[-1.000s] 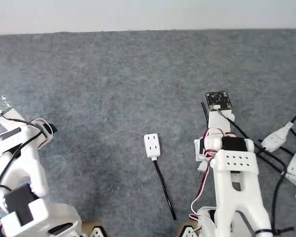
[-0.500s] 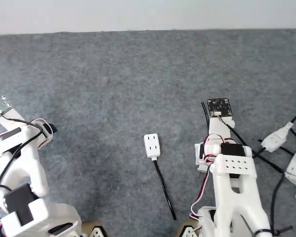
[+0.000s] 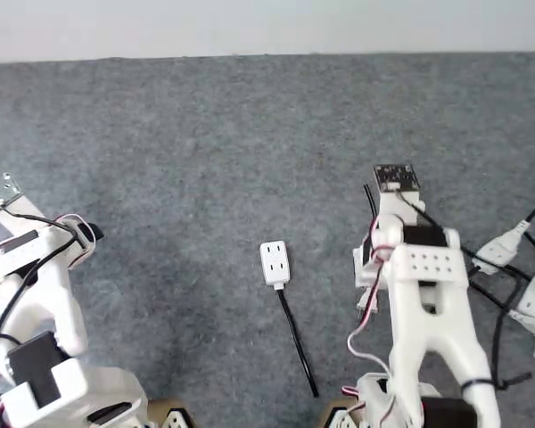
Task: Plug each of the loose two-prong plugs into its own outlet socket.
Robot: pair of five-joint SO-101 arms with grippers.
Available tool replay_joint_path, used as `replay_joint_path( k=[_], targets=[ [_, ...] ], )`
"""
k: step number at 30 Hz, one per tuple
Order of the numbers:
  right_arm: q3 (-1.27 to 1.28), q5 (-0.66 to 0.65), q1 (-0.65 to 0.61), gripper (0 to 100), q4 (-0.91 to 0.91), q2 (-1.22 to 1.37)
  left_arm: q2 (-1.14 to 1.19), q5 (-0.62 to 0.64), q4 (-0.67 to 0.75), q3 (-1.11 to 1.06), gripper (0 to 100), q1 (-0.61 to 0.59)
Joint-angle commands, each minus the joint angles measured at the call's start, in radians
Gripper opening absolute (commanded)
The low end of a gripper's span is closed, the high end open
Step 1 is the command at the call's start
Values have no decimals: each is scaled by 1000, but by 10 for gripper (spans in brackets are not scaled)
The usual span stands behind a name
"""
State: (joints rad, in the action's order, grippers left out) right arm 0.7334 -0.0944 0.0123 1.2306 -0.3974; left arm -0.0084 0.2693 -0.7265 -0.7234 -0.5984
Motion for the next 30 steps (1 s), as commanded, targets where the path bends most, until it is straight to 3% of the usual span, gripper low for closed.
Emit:
replay_joint_path(
  k=[1, 9, 19, 30],
  targets=[
    [-109, 15, -5, 134, 33, 31, -12, -8, 21, 19, 297, 6],
    [-14, 83, -7, 135, -128, 73, -12, -8, 21, 19, 297, 6],
    [-32, 107, -111, 133, -148, 245, -12, -8, 21, 19, 297, 6],
    [-28, 107, -77, 133, -170, 231, -12, -8, 21, 19, 297, 6]
  ],
)
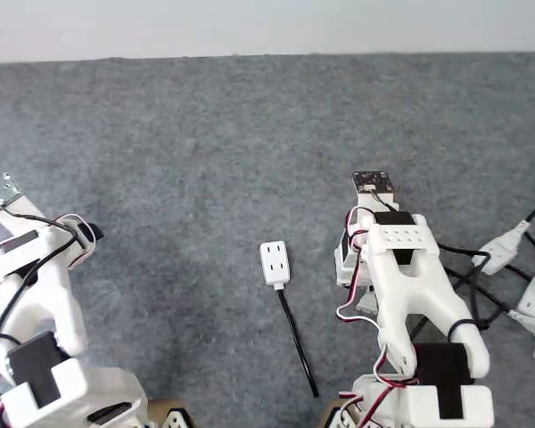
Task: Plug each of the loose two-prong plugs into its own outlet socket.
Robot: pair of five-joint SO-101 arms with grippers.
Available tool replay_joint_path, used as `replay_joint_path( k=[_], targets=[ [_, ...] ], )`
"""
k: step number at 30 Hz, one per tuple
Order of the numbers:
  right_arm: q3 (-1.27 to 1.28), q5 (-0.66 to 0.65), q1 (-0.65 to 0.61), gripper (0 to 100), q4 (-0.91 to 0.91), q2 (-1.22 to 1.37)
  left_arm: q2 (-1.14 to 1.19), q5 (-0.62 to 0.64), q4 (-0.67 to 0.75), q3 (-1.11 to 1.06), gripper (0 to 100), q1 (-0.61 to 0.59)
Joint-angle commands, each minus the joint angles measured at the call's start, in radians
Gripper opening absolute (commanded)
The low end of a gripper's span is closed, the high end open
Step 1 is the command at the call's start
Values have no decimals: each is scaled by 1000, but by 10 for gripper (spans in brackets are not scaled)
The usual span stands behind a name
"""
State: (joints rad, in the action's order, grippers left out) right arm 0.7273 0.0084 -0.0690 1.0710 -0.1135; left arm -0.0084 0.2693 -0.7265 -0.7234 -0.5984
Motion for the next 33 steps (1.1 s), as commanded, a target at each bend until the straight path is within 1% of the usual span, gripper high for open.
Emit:
replay_joint_path(
  k=[1, 6, 9, 12, 21, 24, 33],
  targets=[
    [-21, -5, 4, 133, -7, -85, -12, -8, 21, 19, 297, 6],
    [-25, -18, 12, 133, 56, -252, -12, -8, 21, 19, 297, 6],
    [-17, -18, 27, 133, 61, -271, -12, -8, 21, 19, 297, 6],
    [-14, -20, 53, 133, 56, -232, -12, -8, 21, 19, 297, 6],
    [-46, -14, 48, 133, 28, -13, -12, -8, 21, 19, 297, 5],
    [-44, -14, 50, 133, -5, 7, -12, -8, 21, 19, 297, 5],
    [-38, -12, 88, 133, -19, 10, -12, -8, 21, 19, 297, 5]
  ],
)
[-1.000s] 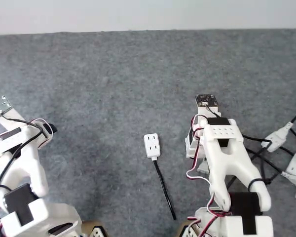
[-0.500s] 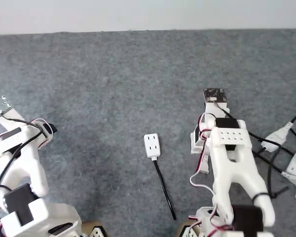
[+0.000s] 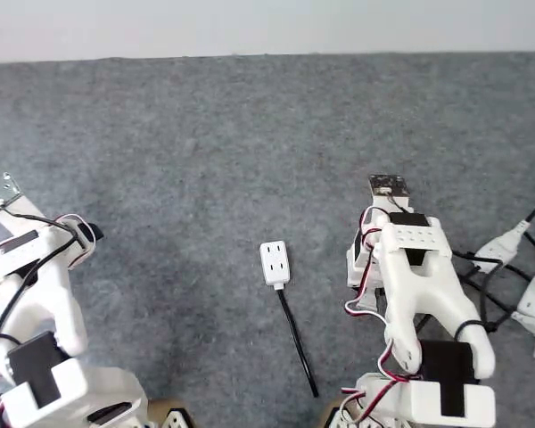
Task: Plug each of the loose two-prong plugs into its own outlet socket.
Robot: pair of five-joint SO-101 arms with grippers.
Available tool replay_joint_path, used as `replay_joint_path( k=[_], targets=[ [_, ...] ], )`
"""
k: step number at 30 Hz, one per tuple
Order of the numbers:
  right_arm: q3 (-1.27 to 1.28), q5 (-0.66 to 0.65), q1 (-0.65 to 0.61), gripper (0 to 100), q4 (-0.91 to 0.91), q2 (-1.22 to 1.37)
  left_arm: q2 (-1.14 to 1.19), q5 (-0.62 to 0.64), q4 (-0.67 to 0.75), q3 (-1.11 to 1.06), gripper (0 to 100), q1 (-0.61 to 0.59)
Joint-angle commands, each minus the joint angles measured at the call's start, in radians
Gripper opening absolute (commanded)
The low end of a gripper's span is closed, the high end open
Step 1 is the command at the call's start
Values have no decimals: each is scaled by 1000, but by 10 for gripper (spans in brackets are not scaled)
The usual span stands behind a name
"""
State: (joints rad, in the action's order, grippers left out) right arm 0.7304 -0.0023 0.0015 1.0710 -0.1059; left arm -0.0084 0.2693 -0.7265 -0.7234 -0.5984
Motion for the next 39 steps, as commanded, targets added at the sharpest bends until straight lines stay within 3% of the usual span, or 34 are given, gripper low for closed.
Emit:
replay_joint_path(
  k=[1, 19, 22, 30, 39],
  targets=[
    [-41, -2, 18, 133, -21, 2, -12, -8, 21, 19, 297, 5],
    [-75, -14, 19, 102, -77, 91, -12, -8, 21, 19, 297, 3],
    [-77, -57, 19, 16, -77, 94, -12, -8, 20, 19, 297, 3],
    [-78, -169, 16, 9, -38, 88, -12, -8, 20, 19, 297, 3],
    [-241, -216, -76, 9, 223, -191, -12, -8, 17, 19, 297, 6]
  ],
)
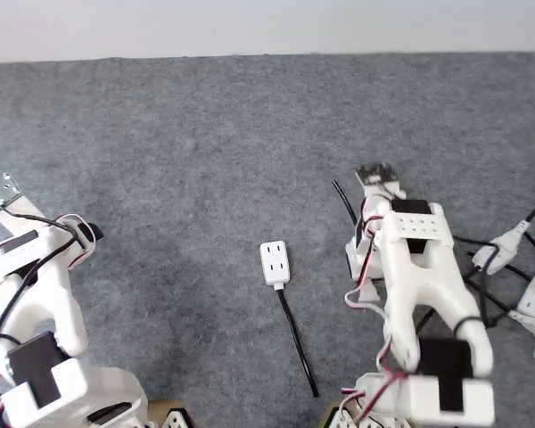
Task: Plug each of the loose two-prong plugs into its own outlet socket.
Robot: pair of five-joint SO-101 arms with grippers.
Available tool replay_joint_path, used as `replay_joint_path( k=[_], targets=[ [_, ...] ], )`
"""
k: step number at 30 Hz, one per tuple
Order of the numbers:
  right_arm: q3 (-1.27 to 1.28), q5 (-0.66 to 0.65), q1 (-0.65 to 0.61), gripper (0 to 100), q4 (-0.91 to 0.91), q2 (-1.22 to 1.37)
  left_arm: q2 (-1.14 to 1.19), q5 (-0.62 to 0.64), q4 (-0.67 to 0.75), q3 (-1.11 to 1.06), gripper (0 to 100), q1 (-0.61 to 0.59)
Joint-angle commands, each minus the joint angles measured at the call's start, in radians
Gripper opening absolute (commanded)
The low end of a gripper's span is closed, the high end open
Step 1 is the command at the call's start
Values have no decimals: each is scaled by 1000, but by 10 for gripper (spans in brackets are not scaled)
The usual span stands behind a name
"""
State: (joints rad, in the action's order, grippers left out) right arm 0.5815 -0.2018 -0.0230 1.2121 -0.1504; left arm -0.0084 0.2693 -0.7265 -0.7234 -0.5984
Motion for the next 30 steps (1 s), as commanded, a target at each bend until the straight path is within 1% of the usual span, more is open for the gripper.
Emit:
replay_joint_path(
  k=[1, 3, 6, 10, 12, 15, 18, 21, 24, 27, 30],
  targets=[
    [-107, -17, -73, 9, 113, -193, -11, -8, 15, 21, 297, 8],
    [-140, -17, -116, 9, 173, -263, -9, -18, -17, 35, 297, 21],
    [-178, -11, -189, 9, 229, -329, 43, -84, -101, 90, 297, 60],
    [-201, -8, -300, 9, 239, -361, 180, -166, -261, 255, 297, 72],
    [-216, -8, -372, 9, 239, -364, 236, -264, -344, 323, 296, 97],
    [-252, 34, -467, 9, 234, -364, 270, -494, -428, 372, 295, 153],
    [-282, 74, -544, 9, 206, -360, 270, -660, -468, 369, 295, 215],
    [-273, 114, -610, 9, 162, -354, 270, -786, -480, 361, 295, 261],
    [-238, 133, -653, 9, 116, -355, 270, -813, -482, 361, 295, 311],
    [-212, 147, -667, 9, 94, -363, 270, -872, -486, 360, 295, 367],
    [-204, 183, -674, 9, 93, -361, 270, -887, -491, 360, 295, 413]
  ],
)
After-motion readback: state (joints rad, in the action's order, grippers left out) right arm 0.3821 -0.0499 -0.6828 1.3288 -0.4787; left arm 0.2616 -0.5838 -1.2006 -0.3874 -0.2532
